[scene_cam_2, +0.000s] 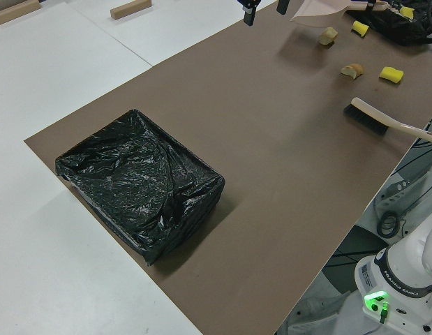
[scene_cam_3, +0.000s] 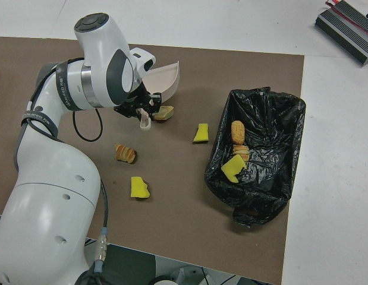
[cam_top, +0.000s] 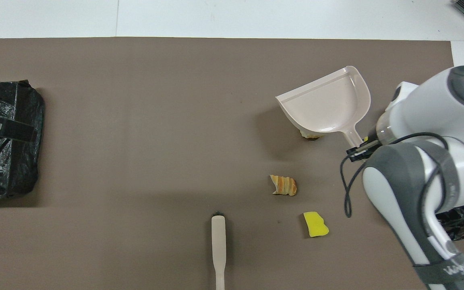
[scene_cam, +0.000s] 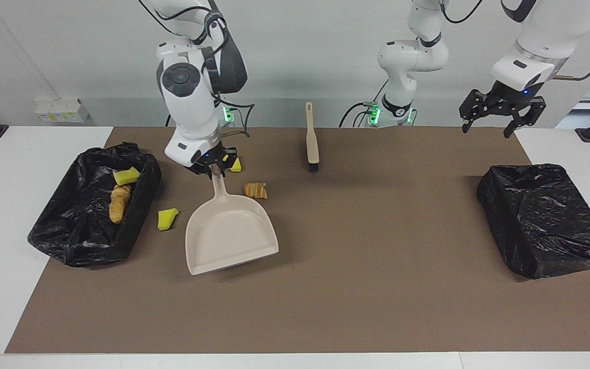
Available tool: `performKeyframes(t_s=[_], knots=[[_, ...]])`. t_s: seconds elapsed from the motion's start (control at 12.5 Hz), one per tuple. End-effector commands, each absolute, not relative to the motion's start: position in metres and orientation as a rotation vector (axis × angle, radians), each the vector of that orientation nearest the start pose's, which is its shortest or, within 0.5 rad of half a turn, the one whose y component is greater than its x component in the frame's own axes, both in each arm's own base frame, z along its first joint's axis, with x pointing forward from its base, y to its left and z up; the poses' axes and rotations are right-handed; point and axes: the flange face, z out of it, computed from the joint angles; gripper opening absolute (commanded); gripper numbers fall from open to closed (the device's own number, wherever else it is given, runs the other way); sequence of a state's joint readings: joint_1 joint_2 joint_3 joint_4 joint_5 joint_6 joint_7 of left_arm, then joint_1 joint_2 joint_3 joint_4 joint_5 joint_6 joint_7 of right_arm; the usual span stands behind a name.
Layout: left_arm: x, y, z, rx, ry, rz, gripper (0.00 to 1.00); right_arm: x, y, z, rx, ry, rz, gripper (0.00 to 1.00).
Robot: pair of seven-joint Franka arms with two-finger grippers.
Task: Sweep and dump trash in bin
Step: 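Bring the empty dustpan back to the table center with the right gripper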
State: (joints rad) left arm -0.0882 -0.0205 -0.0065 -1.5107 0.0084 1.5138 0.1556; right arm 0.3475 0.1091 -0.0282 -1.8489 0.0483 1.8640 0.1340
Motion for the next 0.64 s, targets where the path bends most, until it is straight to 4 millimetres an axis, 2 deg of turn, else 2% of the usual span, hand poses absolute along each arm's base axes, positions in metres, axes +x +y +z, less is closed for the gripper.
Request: performKeyframes(t_s=[0.0,0.16,0.4,0.56], knots=[[0.536,-0.047,0.664,-3.095,0.403,-0.008,1.0,0.548,0.245,0.435,-3.05,-0.069,0.132,0.0],[0.535,-0.048,0.665,-3.096,0.396,-0.013,1.0,0.541,0.291,0.414,-3.04,0.037,0.106,0.0],[0.532,-0.048,0.669,-3.097,0.391,-0.025,1.0,0.516,0.37,0.376,-3.058,0.078,0.101,0.0],[0.529,-0.049,0.674,-3.096,0.393,-0.042,1.0,0.515,0.402,0.361,-3.048,0.138,0.07,0.0]])
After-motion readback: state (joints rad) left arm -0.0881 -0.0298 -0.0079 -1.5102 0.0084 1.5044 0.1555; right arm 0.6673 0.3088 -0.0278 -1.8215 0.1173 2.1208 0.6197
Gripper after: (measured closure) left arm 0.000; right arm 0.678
